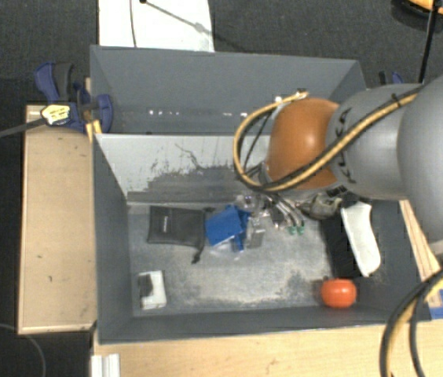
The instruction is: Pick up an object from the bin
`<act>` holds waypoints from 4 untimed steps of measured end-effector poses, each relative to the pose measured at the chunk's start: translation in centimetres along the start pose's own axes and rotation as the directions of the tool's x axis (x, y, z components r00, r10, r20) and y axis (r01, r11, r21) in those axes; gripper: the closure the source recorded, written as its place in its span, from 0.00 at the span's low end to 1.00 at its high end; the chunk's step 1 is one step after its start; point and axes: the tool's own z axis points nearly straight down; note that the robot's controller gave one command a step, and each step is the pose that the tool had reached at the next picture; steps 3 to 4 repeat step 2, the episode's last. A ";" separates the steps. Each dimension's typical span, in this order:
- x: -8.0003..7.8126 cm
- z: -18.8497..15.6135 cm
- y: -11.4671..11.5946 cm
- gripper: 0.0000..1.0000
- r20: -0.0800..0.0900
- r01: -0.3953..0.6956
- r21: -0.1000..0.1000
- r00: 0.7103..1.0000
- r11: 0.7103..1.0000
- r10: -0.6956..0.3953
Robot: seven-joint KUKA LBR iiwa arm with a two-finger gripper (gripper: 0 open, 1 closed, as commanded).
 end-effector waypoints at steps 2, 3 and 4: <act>-0.9 0.2 4.8 1.00 0.006 -0.021 0.002 1.000 1.000 0.021; -0.9 0.2 4.8 1.00 0.006 -0.021 0.002 1.000 1.000 0.021; -0.9 0.2 4.8 1.00 0.006 -0.021 0.002 1.000 1.000 0.021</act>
Offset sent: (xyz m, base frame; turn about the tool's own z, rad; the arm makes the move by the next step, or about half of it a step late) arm 0.0000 0.0786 -0.0038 0.0207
